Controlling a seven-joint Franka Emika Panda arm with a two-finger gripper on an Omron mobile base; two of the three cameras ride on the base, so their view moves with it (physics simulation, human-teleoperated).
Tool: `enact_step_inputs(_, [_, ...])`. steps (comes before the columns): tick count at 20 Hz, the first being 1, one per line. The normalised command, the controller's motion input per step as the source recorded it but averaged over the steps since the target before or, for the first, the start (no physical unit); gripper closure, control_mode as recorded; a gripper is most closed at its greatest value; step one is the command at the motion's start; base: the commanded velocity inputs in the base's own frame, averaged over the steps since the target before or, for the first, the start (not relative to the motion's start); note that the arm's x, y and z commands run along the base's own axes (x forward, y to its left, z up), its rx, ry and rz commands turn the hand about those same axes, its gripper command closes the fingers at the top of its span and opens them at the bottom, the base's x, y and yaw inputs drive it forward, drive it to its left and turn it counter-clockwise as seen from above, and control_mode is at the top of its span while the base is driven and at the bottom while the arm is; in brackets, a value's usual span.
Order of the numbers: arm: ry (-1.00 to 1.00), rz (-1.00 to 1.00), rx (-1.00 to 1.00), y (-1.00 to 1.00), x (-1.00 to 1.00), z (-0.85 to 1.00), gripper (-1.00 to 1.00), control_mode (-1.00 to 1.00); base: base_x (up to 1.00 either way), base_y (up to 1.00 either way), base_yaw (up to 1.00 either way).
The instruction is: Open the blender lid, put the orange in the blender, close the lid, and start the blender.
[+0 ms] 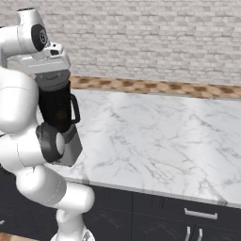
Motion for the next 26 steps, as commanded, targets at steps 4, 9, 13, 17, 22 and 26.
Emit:
enact_step_inputs(4, [0.06,0.0,-0.01,0.07,0.0,0.22,1.0,-1.0,0.0,0.0,0.0])
enact_step_inputs(9, [0.13,0.01,-0.01,0.06,-0.01,0.06,1.0,-1.0,0.0,0.0,0.0])
enact_step_inputs(13, [0.16,0.02,0.0,0.0,0.0,0.0,1.0,-1.0,0.0,0.0,0.0])
enact_step_inputs(17, [0.12,0.0,0.0,0.0,-0.19,0.0,1.0,-1.0,0.0,0.0,0.0])
enact_step_inputs(22, [0.04,0.01,0.0,0.0,-0.24,0.02,1.0,-1.0,0.0,0.0,0.0])
enact_step_inputs(26, [-0.03,0.0,0.0,0.0,-0.36,-0.04,1.0,-1.0,0.0,0.0,0.0])
